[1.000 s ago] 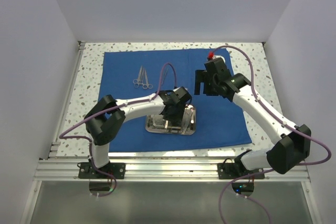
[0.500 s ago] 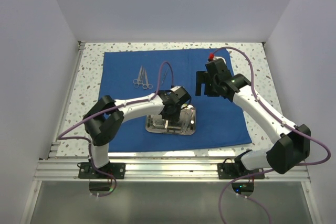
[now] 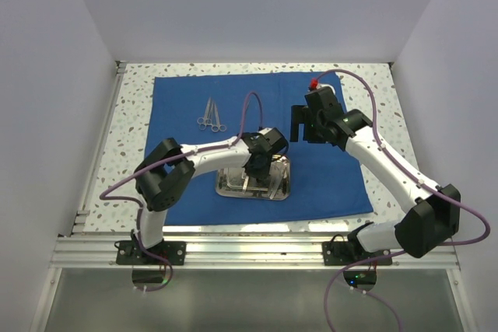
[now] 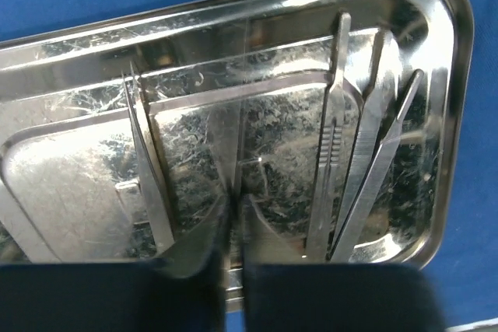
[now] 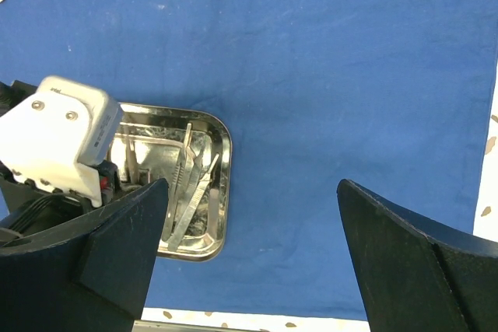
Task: Open and lay out the surgical kit
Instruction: Pick up the medical item from the container, then place the medical item in the surgical kit.
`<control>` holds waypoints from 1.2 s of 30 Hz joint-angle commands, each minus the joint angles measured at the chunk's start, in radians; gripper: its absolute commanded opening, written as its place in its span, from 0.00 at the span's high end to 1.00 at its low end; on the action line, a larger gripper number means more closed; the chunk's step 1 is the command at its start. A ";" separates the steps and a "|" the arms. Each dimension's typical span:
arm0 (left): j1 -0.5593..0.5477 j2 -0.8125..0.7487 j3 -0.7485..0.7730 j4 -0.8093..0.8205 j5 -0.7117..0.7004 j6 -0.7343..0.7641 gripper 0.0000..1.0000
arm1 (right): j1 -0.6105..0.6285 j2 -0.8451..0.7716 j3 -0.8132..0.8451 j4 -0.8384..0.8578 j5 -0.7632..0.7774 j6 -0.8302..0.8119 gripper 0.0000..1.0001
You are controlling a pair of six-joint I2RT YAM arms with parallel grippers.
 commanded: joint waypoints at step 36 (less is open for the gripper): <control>0.399 0.423 0.834 -0.039 -0.093 0.297 0.46 | -0.019 -0.260 -0.130 -0.142 0.000 0.107 0.06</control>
